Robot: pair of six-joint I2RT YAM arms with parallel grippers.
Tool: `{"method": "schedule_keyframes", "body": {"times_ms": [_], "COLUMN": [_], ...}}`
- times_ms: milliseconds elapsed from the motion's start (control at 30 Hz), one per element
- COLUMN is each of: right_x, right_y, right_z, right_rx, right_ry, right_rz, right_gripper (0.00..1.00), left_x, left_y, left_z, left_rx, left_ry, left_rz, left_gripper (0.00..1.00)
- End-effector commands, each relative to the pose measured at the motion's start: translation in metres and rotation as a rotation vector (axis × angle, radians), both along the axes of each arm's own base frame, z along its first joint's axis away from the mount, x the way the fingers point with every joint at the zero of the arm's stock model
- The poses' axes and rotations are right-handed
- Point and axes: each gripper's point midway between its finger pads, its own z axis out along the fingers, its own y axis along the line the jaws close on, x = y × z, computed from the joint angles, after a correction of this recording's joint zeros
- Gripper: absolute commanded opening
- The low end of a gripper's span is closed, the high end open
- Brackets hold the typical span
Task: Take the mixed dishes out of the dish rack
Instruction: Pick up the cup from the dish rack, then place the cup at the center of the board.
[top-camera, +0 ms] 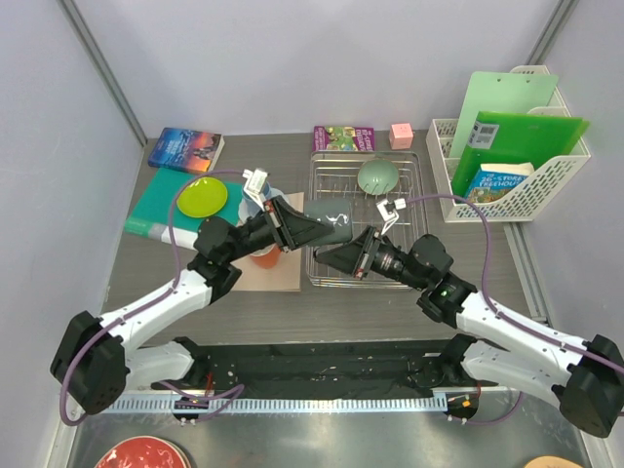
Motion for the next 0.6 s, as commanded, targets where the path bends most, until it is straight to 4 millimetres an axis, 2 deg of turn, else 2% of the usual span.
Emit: {"method": "schedule_keyframes", "body": {"times_ms": [0, 33, 67, 100, 133, 167, 200, 233, 300, 367, 400, 467, 500, 533, 567], "right_x": [0.028, 0.033, 0.037, 0.049, 0.054, 0.060, 0.064, 0.074, 0.077, 0.082, 0.083, 0.086, 0.086, 0.086, 0.087], "right_y": [-0.015, -0.018, -0.023, -0.034, -0.040, -0.053, -0.062, -0.076, -0.091, -0.109, -0.115, -0.129, -0.133, -0.136, -0.139], "right_z": [0.020, 0.024, 0.005, -0.001, 0.003, -0.015, -0.019, -0.019, -0.030, -0.036, -0.038, -0.046, -0.048, -0.050, -0.054], "right_rx": [-0.095, -0.117, -0.200, -0.258, -0.281, -0.368, -0.409, -0.443, -0.512, -0.573, -0.590, -0.643, -0.659, -0.672, -0.697], "right_ry": [-0.159, -0.156, -0.102, -0.103, -0.105, -0.059, -0.060, -0.056, -0.033, -0.022, -0.017, -0.002, 0.004, 0.008, 0.008], "right_rz": [-0.171, -0.204, -0.230, -0.314, -0.354, -0.413, -0.455, -0.543, -0.606, -0.688, -0.715, -0.775, -0.790, -0.803, -0.812], "right_gripper": [0.51, 0.65, 0.75, 0.88, 0.93, 0.99, 1.00, 1.00, 1.00, 1.00, 1.00, 1.00, 1.00, 1.00, 1.00], "left_x": [0.008, 0.014, 0.014, 0.019, 0.024, 0.031, 0.033, 0.040, 0.048, 0.059, 0.063, 0.078, 0.085, 0.091, 0.097], "left_y": [0.000, 0.001, 0.005, 0.008, 0.012, 0.019, 0.025, 0.033, 0.047, 0.062, 0.073, 0.096, 0.116, 0.127, 0.142], "left_z": [0.005, -0.008, -0.005, -0.003, -0.006, -0.021, -0.011, -0.012, -0.021, -0.017, -0.028, -0.023, -0.040, -0.031, -0.037], "left_rx": [0.035, 0.088, 0.106, 0.140, 0.174, 0.248, 0.257, 0.290, 0.352, 0.373, 0.427, 0.479, 0.568, 0.595, 0.661], "left_ry": [0.035, 0.084, 0.075, 0.050, 0.049, 0.101, 0.083, 0.065, 0.099, 0.092, 0.134, 0.129, 0.189, 0.184, 0.196], "left_rz": [0.039, 0.069, 0.092, 0.128, 0.164, 0.214, 0.254, 0.301, 0.368, 0.438, 0.486, 0.595, 0.693, 0.742, 0.811], "left_gripper": [0.00, 0.00, 0.00, 0.00, 0.00, 0.00, 0.00, 0.00, 0.00, 0.00, 0.00, 0.00, 0.00, 0.00, 0.00]}}
